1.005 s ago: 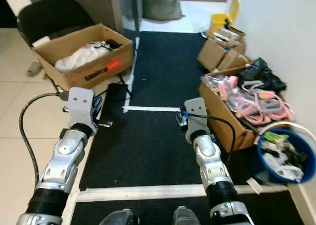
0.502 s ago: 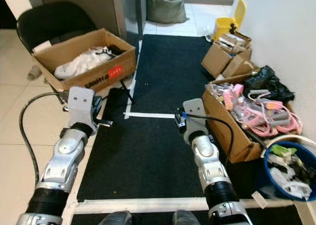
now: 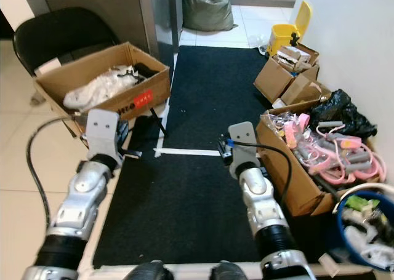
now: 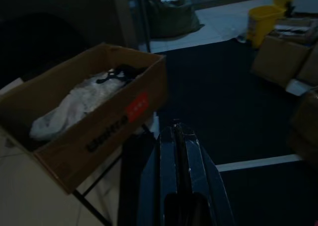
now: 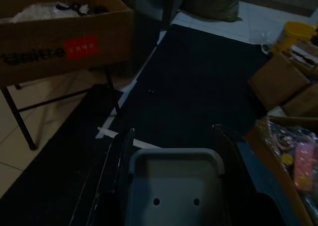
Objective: Picking trash to rubbish bin
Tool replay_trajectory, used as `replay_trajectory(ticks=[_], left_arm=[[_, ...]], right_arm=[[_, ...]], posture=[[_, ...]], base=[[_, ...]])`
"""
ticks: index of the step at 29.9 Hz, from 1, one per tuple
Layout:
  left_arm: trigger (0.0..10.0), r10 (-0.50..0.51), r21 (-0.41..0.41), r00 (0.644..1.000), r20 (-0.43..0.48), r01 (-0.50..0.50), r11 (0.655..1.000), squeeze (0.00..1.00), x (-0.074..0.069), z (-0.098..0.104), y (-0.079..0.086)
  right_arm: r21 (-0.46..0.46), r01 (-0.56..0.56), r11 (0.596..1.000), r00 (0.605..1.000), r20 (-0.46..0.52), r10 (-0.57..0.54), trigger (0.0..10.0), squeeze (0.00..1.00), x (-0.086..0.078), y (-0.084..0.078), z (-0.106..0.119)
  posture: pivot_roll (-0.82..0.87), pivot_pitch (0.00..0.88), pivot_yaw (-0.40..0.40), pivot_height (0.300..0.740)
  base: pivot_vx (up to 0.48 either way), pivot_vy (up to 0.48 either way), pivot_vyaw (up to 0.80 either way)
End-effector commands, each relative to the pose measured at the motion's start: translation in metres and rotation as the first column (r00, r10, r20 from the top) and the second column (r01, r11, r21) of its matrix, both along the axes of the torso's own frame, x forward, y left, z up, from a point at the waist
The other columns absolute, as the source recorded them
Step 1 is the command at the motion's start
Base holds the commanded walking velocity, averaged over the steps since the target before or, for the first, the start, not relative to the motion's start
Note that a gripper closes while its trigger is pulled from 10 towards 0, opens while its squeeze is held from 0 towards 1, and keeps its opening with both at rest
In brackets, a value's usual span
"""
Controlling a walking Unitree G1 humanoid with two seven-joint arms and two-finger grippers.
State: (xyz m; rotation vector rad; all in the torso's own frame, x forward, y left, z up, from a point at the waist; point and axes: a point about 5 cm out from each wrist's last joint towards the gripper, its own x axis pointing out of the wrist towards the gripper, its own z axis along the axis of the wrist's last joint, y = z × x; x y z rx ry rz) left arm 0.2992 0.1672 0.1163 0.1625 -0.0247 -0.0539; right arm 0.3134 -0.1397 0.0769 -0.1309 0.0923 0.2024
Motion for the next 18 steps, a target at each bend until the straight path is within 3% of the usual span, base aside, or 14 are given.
replay_trajectory(ticks=[1, 18], left_arm=[[10.0, 0.002, 0.0, 1.0, -0.025, -0.002, 1.0, 0.0, -0.0016, -0.005, -0.0005], [10.0, 0.006, -0.003, 0.999, -0.033, -0.006, 1.0, 0.0, -0.0035, -0.0068, -0.0001]], right_arm=[[-0.012, 0.009, 1.0, 1.0, -0.007, -0.009, 10.0, 0.0, -0.0013, -0.0046, -0.0021], [-0.011, 0.01, 1.0, 1.0, -0.01, -0.011, 10.0, 0.0, -0.0021, -0.0051, -0.0025]], posture=[[0.06, 0.036, -0.008, 0.74], [0.06, 0.042, -0.008, 0.74]], base=[[0.326, 0.0, 0.0], [0.323, 0.0, 0.0]])
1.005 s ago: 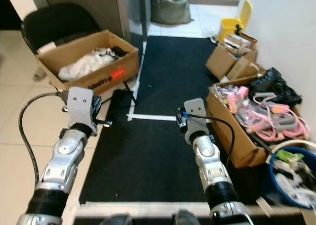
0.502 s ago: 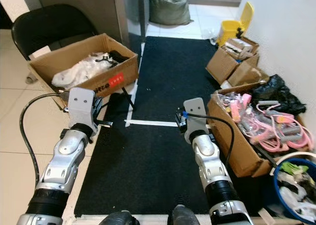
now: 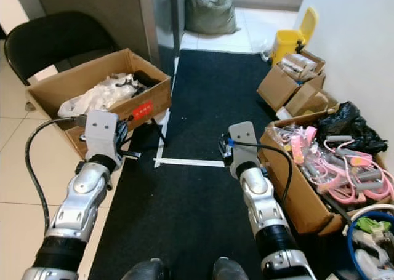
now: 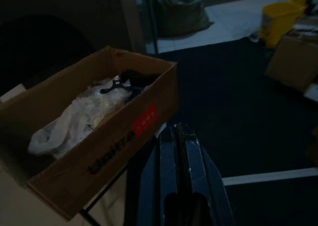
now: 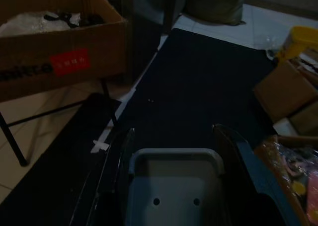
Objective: Picking trash to rubbish bin
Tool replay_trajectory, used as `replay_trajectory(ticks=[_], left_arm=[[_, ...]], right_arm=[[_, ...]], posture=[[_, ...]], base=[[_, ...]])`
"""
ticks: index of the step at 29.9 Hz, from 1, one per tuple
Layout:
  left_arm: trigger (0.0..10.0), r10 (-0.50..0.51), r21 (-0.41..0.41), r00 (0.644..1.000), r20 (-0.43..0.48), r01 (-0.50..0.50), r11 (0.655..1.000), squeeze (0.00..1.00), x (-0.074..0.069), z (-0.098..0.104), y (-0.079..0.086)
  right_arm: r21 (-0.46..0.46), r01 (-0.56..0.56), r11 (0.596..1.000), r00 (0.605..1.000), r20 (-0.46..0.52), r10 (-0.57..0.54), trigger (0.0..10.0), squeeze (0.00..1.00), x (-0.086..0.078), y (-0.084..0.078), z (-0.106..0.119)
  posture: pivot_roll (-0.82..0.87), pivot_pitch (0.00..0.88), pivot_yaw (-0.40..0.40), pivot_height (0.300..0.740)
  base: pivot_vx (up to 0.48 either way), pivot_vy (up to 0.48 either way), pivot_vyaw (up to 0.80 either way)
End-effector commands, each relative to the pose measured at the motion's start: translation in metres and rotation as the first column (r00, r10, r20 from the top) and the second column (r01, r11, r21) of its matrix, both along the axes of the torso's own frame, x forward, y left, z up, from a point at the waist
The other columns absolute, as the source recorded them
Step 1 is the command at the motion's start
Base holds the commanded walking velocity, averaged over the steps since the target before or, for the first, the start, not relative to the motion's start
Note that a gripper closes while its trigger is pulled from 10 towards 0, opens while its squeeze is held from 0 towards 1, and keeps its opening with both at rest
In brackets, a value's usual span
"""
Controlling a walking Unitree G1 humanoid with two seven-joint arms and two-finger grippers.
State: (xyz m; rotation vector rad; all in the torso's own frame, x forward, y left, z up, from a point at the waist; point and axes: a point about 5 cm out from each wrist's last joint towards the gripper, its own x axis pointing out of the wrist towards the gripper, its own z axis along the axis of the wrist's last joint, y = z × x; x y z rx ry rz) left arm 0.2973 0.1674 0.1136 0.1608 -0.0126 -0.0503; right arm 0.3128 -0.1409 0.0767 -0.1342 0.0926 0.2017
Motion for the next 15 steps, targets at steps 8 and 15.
replay_trajectory(ticks=[8, 15], left_arm=[[10.0, 0.0, 0.0, 1.0, -0.019, 0.0, 1.0, 0.0, -0.0012, -0.0033, 0.0003], [10.0, 0.0, 0.003, 1.0, -0.018, 0.0, 1.0, 0.0, -0.001, -0.0027, 0.0008]], right_arm=[[-0.006, 0.011, 1.0, 1.0, -0.01, -0.011, 10.0, 0.0, -0.0016, -0.0031, -0.0023], [-0.007, 0.011, 1.0, 1.0, -0.013, -0.011, 10.0, 0.0, -0.0019, -0.0023, -0.003]], posture=[[0.06, 0.045, -0.006, 0.74], [0.06, 0.044, -0.004, 0.74]], base=[[0.323, 0.0, 0.0], [0.319, 0.0, 0.0]])
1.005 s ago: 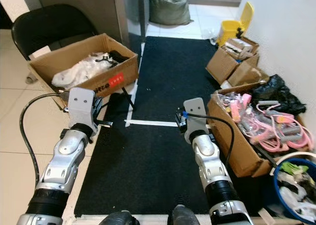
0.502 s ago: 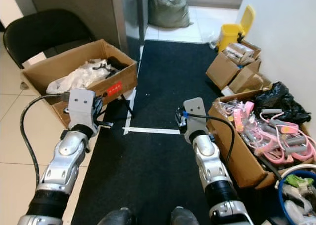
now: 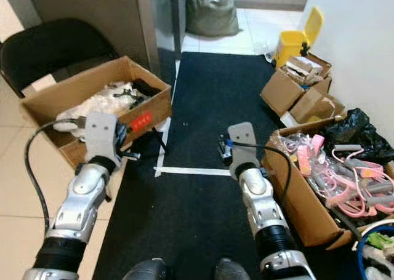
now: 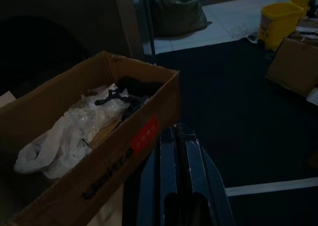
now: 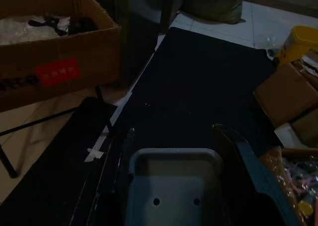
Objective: Picking trash to rubbish bin
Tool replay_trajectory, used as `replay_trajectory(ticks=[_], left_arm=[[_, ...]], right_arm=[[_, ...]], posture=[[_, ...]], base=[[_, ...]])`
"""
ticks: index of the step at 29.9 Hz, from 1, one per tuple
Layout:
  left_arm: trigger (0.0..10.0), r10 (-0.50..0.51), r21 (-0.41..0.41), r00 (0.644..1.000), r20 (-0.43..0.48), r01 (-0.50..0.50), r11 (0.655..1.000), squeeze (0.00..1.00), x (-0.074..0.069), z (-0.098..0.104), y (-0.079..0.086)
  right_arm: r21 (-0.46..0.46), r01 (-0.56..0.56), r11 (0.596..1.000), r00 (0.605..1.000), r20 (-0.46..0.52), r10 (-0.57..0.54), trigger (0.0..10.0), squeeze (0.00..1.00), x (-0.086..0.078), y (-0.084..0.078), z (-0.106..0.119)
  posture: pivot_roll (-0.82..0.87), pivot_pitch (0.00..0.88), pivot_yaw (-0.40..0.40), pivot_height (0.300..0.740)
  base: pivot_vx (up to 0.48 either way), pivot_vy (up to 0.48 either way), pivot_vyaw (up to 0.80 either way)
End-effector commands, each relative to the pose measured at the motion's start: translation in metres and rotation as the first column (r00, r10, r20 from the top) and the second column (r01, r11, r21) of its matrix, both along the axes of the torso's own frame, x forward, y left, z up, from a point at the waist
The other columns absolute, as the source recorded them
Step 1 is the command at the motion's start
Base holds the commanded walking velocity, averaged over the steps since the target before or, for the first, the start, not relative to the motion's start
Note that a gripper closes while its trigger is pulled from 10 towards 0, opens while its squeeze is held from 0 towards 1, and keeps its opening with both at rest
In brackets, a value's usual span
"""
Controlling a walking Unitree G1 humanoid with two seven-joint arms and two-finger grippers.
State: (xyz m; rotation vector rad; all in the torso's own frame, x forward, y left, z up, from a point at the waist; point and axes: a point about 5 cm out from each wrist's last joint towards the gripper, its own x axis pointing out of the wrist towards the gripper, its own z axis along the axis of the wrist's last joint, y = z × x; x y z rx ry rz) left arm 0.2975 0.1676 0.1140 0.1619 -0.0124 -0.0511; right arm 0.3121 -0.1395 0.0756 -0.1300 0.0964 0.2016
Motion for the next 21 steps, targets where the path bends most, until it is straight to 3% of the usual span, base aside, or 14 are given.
replay_trajectory(ticks=[1, 21], left_arm=[[10.0, 0.001, 0.002, 1.0, -0.017, -0.001, 1.0, 0.0, -0.0012, -0.0031, 0.0007], [10.0, 0.004, 0.003, 1.0, -0.014, -0.004, 1.0, 0.0, -0.0009, -0.0027, 0.0006]], right_arm=[[-0.011, 0.011, 1.0, 1.0, -0.009, -0.011, 10.0, 0.0, -0.0011, -0.0037, -0.002], [-0.025, 0.011, 1.0, 1.0, -0.007, -0.012, 10.0, 0.0, 0.0008, -0.0051, -0.0018]], posture=[[0.06, 0.044, -0.004, 0.74], [0.06, 0.023, -0.012, 0.74]], base=[[0.319, 0.0, 0.0], [0.32, 0.0, 0.0]])
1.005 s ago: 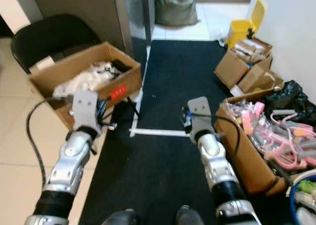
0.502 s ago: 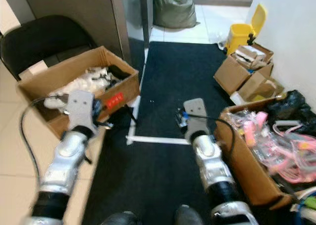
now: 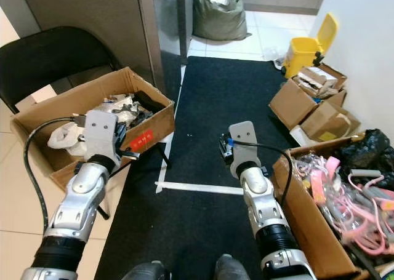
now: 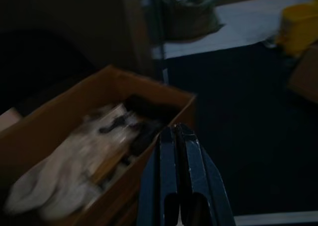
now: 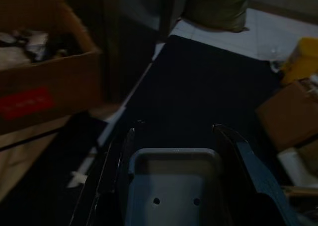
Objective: Picking trash to rubbish bin
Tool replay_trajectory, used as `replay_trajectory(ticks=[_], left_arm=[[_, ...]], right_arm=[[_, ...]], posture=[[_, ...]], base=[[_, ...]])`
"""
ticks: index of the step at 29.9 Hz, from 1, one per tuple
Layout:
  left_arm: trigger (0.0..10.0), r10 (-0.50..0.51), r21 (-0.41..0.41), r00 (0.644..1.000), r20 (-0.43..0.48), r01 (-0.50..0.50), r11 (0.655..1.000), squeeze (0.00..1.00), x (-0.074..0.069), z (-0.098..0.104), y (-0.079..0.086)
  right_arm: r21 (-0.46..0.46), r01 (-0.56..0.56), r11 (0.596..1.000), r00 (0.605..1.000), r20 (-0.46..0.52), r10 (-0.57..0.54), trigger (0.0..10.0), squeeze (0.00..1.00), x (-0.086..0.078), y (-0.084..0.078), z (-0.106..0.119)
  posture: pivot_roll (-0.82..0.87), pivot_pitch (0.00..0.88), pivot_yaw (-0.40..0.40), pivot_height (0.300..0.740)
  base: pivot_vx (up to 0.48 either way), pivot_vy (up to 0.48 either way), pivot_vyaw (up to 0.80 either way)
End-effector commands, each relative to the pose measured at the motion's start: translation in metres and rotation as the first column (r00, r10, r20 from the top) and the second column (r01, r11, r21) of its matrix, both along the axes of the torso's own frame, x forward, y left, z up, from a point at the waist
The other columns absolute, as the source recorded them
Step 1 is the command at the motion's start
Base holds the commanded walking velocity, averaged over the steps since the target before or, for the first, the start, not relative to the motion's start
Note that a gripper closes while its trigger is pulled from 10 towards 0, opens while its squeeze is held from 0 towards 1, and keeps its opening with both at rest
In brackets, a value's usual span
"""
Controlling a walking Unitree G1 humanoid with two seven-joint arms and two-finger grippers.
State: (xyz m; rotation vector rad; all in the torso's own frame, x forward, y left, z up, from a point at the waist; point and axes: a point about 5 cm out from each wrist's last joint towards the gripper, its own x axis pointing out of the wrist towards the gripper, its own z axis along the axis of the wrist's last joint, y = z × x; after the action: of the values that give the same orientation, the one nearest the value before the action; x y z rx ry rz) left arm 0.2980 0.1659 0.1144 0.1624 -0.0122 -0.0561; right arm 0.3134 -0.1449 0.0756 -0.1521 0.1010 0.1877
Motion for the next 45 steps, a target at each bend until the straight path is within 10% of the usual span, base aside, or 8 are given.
replay_trajectory(ticks=[1, 45], left_arm=[[10.0, 0.009, 0.002, 1.0, -0.013, -0.009, 1.0, 0.0, -0.0014, -0.0032, 0.0021], [10.0, 0.016, 0.0, 1.0, -0.008, -0.016, 1.0, 0.0, 0.0, -0.0031, 0.0024]], right_arm=[[-0.006, -0.002, 1.0, 1.0, -0.005, 0.002, 10.0, 0.0, -0.0005, 0.0001, -0.0017], [-0.079, -0.041, 0.996, 0.999, 0.015, 0.042, 10.0, 0.0, 0.0053, 0.0025, 0.0017]], posture=[[0.06, 0.021, -0.014, 0.74], [0.06, 0.007, -0.031, 0.74]], base=[[0.322, 0.0, 0.0], [0.32, 0.0, 0.23]])
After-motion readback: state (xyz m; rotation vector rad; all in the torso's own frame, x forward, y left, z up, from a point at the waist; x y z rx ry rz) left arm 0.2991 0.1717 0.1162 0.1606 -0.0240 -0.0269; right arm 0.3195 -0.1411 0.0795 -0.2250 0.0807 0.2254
